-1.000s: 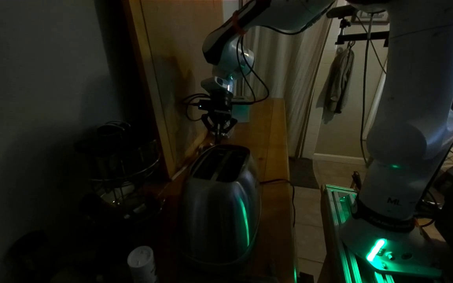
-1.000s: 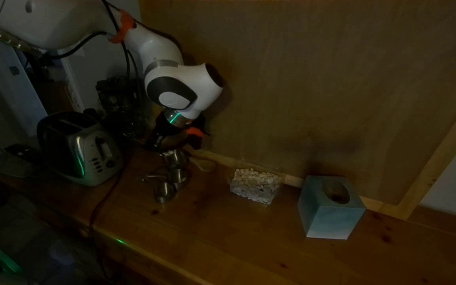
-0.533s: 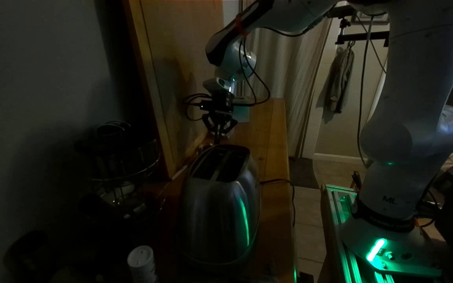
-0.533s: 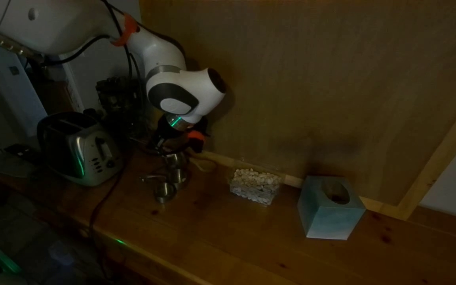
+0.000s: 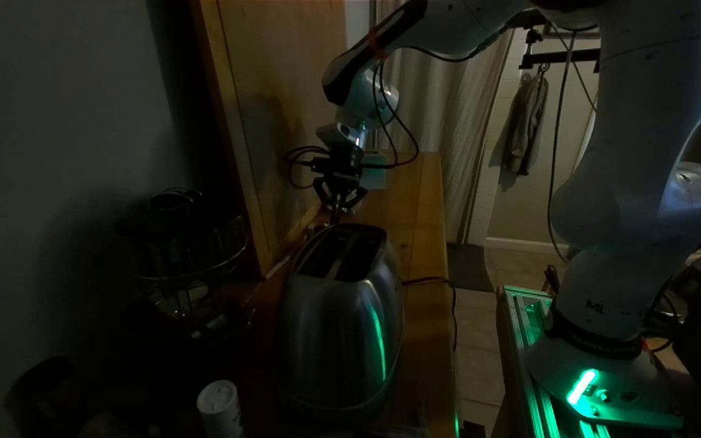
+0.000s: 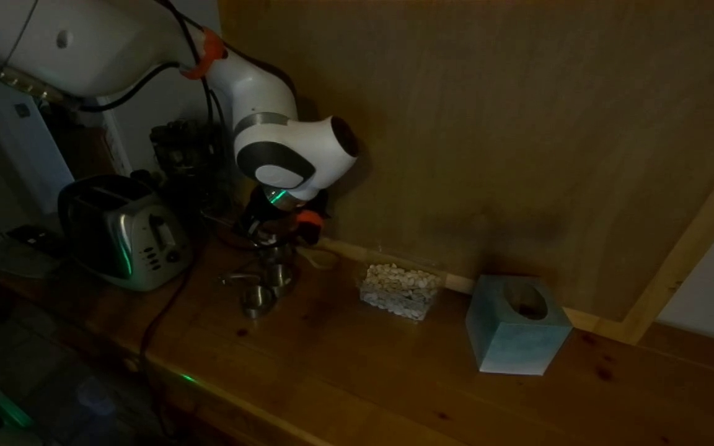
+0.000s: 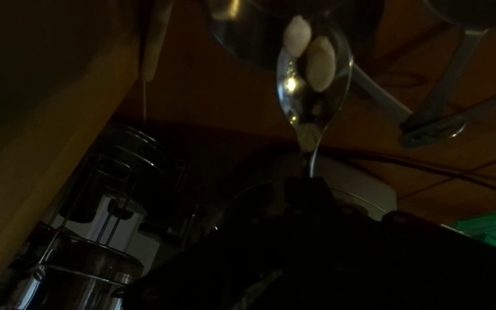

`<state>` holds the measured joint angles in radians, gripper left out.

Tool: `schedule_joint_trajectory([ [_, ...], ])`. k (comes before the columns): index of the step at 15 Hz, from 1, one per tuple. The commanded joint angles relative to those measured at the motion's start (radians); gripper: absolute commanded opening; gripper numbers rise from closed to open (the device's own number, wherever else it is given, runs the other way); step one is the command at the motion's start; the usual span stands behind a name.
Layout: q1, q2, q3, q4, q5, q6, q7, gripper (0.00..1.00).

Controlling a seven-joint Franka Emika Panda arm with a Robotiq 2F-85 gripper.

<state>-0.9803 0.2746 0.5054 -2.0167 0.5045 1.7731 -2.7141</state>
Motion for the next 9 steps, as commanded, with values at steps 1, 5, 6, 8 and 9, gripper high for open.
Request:
schedule_joint_trajectory([
  [1,-0.089,0.04,0.092,0.012,-0.013,0.01,-0.027,0.02],
  [5,-0.155,0.06,0.162,-0.01,-0.003,0.089,-0.026,0.02],
  [6,-0.169,0.064,0.177,-0.015,-0.004,0.106,-0.026,0.02],
  [8,-0.187,0.064,0.188,-0.038,0.011,0.152,-0.026,0.02],
  [9,-0.188,0.057,0.182,-0.055,0.018,0.168,-0.026,0.02],
])
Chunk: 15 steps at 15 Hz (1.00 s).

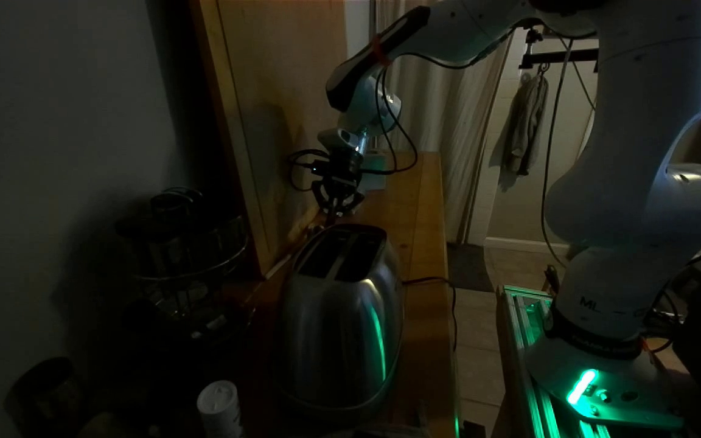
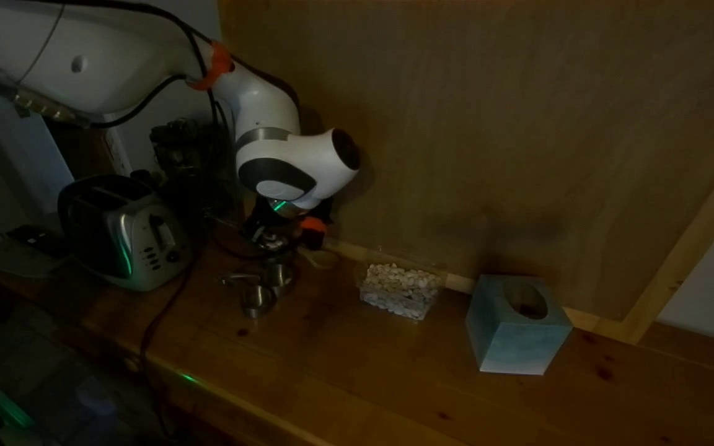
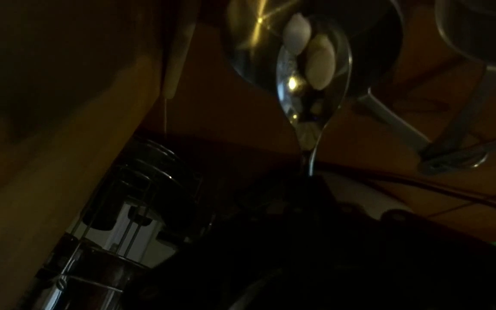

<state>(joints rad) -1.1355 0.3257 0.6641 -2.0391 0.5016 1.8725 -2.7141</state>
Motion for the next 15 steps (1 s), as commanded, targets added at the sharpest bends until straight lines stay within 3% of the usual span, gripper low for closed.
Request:
schedule_joint_trajectory([
  [1,-0.032,0.002,0.015,-0.045,0.028,0.087,-0.027,0.02],
  [4,-0.059,0.006,0.03,-0.057,0.047,0.093,-0.031,0.02],
  [8,-0.151,0.034,0.124,-0.04,0.04,0.038,-0.031,0.02],
  [15,-0.242,0.048,0.192,-0.056,0.054,0.027,-0.034,0.02],
])
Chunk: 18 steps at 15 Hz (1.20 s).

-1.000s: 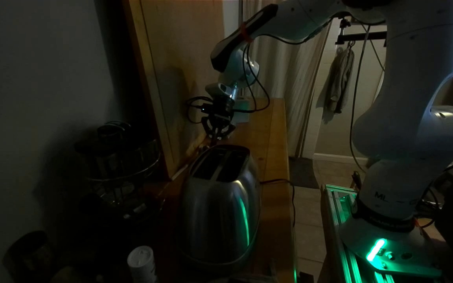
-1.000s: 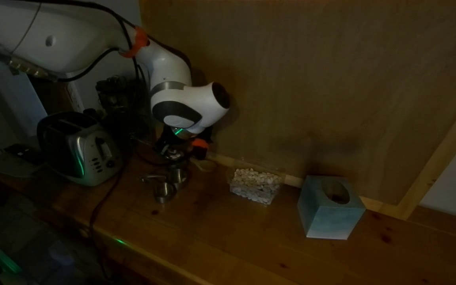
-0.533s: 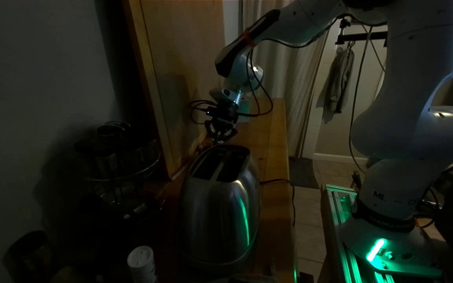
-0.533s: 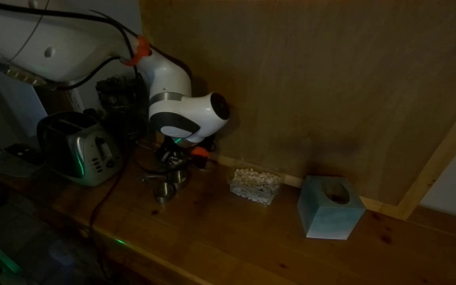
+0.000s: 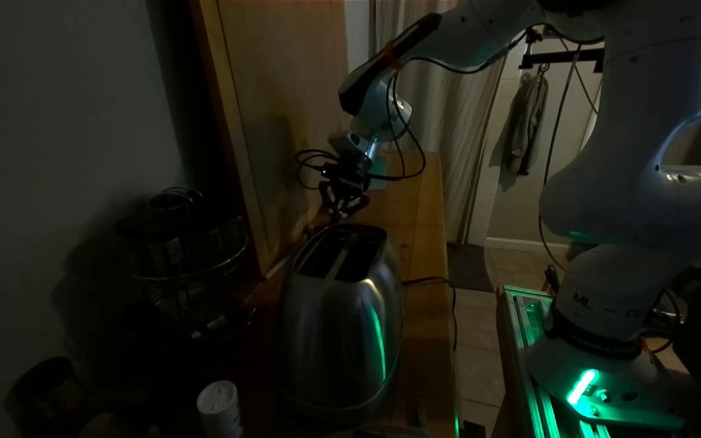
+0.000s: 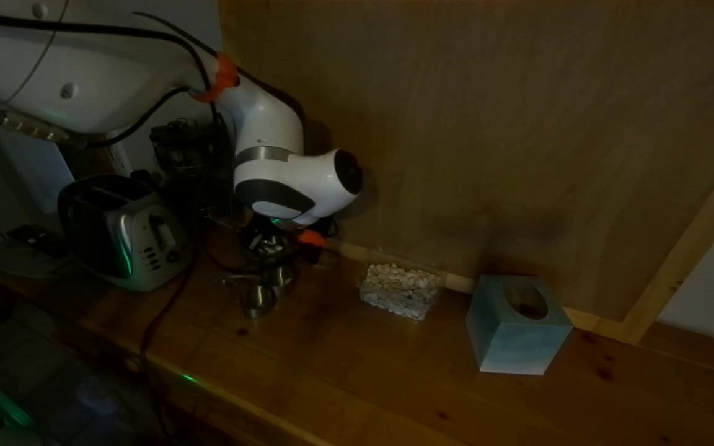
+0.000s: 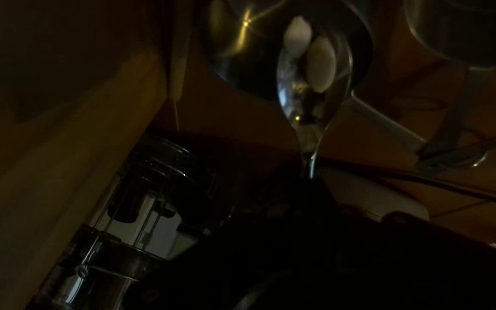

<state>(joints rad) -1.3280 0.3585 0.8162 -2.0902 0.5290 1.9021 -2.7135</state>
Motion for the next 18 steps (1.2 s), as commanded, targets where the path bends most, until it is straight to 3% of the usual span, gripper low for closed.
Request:
schedule_joint_trajectory([
  [1,-0.075,0.039,0.067,0.009,0.011,-0.036,-0.035,0.02],
  [7,-0.155,0.06,0.149,-0.013,0.015,0.022,-0.034,0.02],
  [18,-0.188,0.087,0.161,-0.064,0.111,0.098,-0.035,0.02],
])
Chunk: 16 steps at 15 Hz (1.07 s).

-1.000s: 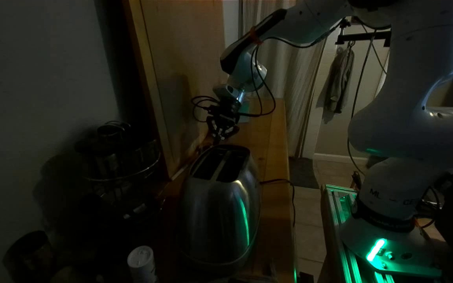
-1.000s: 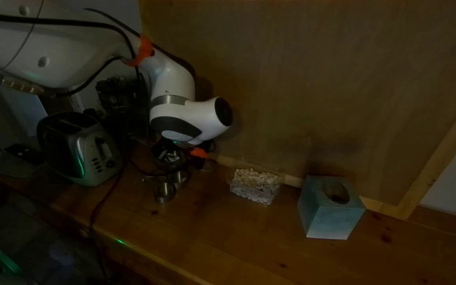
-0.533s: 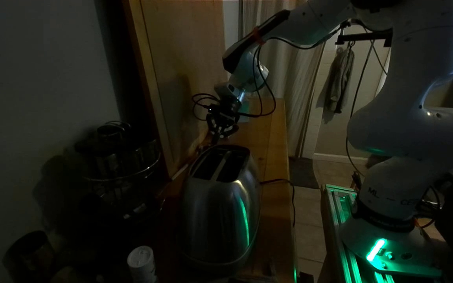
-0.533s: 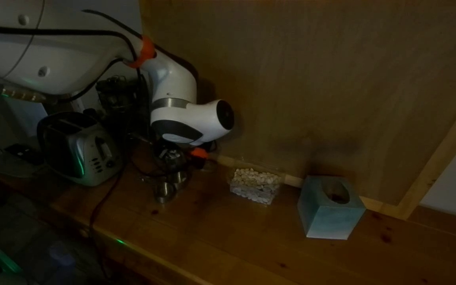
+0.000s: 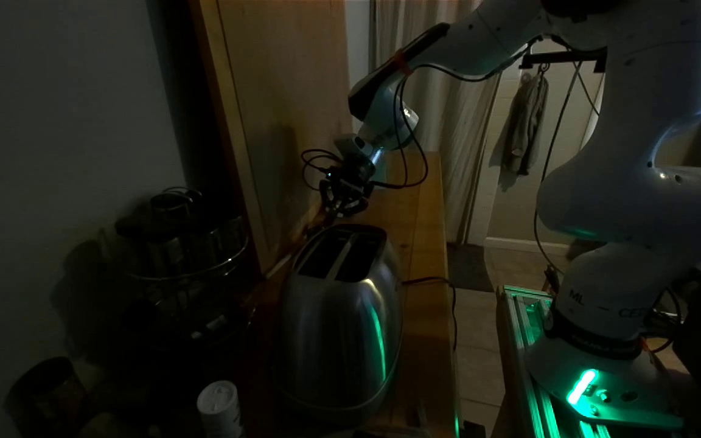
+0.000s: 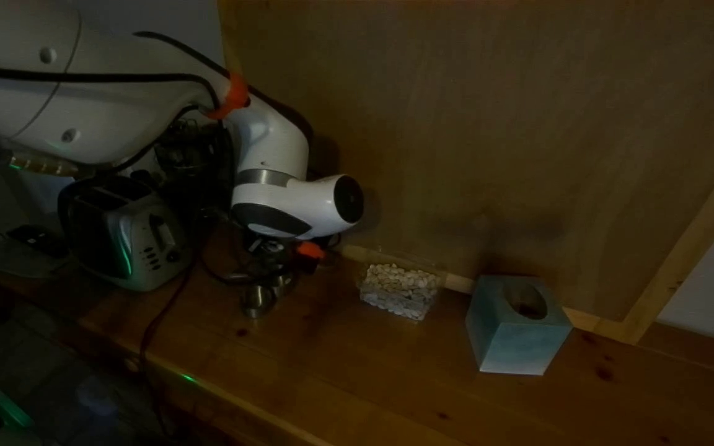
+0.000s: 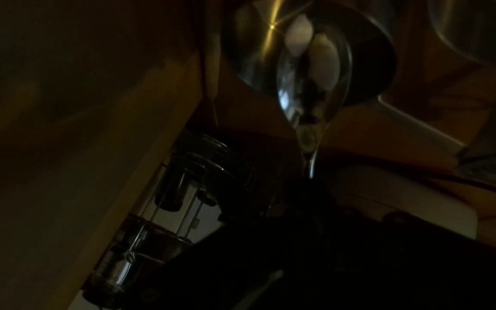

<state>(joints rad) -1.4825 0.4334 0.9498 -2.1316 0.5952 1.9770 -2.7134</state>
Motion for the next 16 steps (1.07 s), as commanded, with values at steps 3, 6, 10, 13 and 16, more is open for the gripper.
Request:
schedule_joint_trajectory([
  [3,-0.091,0.036,0.09,-0.032,0.047,0.044,-0.035,0.02],
  [6,-0.155,0.07,0.16,-0.046,0.044,0.085,-0.035,0.02],
  [10,-0.195,0.089,0.195,-0.076,0.04,0.117,-0.035,0.02],
  [13,-0.226,0.117,0.216,-0.081,0.028,0.089,-0.035,0.02],
  [16,-0.243,0.117,0.229,-0.094,0.017,0.105,-0.034,0.02],
])
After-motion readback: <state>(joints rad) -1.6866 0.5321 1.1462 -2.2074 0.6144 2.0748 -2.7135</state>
